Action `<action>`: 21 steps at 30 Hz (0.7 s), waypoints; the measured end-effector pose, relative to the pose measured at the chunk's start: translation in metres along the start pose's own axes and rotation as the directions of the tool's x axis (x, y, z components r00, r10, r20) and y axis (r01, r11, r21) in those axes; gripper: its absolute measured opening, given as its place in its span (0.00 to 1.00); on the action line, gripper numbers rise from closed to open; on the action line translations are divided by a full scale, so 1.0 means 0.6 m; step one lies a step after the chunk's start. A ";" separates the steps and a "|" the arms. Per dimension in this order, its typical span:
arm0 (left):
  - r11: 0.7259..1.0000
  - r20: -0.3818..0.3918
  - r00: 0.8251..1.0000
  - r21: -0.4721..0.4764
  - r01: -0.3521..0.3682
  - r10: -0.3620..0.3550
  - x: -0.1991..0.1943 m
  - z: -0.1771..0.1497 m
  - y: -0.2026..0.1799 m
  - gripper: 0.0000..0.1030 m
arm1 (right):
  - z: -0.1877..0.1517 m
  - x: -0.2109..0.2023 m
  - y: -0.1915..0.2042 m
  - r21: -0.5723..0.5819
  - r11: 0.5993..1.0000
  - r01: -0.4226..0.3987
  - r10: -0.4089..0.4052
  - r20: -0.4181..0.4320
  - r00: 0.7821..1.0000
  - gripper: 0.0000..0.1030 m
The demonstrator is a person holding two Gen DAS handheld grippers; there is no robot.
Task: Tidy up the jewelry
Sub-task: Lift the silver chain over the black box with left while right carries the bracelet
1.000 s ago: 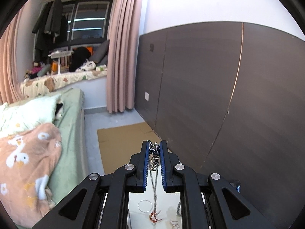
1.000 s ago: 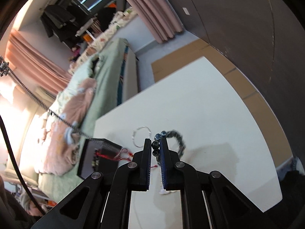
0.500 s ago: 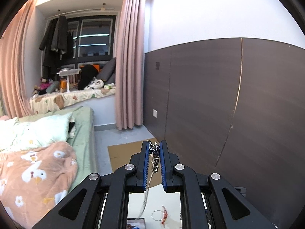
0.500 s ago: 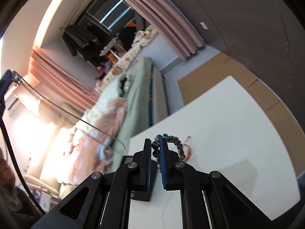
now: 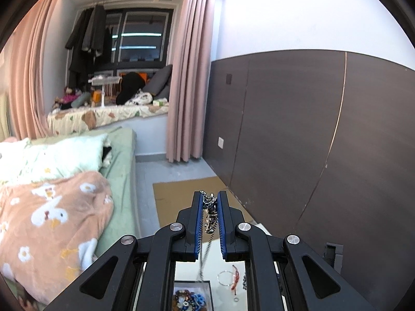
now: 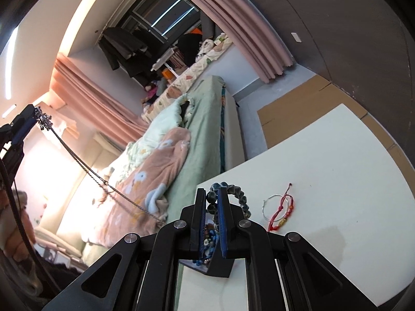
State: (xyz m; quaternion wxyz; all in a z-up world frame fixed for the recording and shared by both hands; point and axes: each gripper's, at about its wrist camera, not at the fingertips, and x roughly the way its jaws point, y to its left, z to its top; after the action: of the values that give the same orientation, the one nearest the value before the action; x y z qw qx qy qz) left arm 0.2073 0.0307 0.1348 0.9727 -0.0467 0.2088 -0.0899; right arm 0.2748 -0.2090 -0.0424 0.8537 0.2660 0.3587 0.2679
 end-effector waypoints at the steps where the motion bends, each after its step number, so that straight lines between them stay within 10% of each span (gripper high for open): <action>1: 1.000 -0.008 1.000 -0.005 0.002 -0.002 0.005 -0.006 0.003 0.11 | -0.001 0.005 0.001 -0.001 1.000 0.011 -0.011 -0.002 1.000 0.10; 21: 0.972 -0.231 0.973 -0.232 -0.028 -0.027 0.149 -0.201 0.108 0.11 | -0.018 0.044 0.015 -0.035 0.994 0.101 -0.102 -0.037 0.994 0.10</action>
State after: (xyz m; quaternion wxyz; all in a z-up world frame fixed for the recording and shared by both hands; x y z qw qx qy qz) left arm 0.2475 0.0704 -0.0184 0.9293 -0.1501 0.3304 -0.0691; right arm 0.2801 -0.1827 -0.0558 0.8635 0.2279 0.3836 0.2351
